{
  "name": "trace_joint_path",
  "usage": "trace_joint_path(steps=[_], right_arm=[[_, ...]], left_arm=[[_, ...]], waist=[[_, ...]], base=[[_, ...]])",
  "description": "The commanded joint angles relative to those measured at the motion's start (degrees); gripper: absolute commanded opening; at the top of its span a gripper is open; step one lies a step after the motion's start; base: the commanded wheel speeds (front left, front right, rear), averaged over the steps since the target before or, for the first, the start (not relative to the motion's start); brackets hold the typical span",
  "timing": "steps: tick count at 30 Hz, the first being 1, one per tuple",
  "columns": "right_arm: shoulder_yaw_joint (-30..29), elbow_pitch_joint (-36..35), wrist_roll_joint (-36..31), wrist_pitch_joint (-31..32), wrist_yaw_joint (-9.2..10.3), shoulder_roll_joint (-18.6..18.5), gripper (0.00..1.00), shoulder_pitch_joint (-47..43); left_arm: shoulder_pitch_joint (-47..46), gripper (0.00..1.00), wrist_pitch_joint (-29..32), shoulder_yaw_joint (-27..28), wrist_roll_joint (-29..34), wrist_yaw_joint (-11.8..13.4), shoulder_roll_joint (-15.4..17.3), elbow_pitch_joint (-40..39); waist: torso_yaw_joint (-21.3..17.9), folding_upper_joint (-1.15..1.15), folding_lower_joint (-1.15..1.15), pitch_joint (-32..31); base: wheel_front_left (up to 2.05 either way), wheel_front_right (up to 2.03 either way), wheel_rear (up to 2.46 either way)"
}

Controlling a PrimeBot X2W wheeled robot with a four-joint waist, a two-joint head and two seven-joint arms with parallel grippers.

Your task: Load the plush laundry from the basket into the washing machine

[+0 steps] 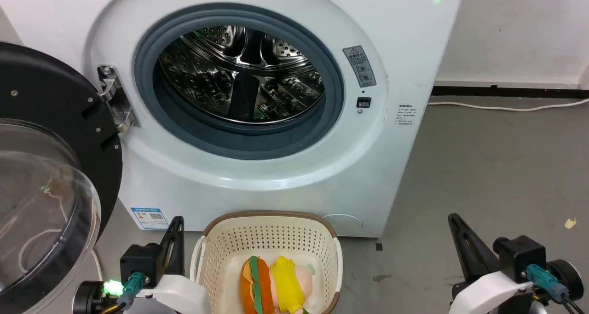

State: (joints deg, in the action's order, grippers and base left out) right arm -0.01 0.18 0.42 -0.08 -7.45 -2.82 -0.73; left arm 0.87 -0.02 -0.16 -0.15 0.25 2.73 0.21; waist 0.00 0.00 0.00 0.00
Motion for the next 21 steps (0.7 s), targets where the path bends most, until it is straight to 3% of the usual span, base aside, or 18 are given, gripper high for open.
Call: trace_joint_path(steps=[1,21], right_arm=[[0.0,-0.2,-0.4,0.1,-0.03,-0.1,0.0,0.7],[0.0,-0.2,-0.4,0.1,-0.03,-0.1,0.0,0.7]], left_arm=[[-0.9,0.0,0.0,0.2,0.1,-0.2,0.1,-0.2],[-0.9,0.0,0.0,0.2,0.1,-0.2,0.1,-0.2]], waist=[[0.0,0.0,0.0,0.0],[0.0,0.0,0.0,0.0]], base=[[0.0,0.0,0.0],[0.0,0.0,0.0]])
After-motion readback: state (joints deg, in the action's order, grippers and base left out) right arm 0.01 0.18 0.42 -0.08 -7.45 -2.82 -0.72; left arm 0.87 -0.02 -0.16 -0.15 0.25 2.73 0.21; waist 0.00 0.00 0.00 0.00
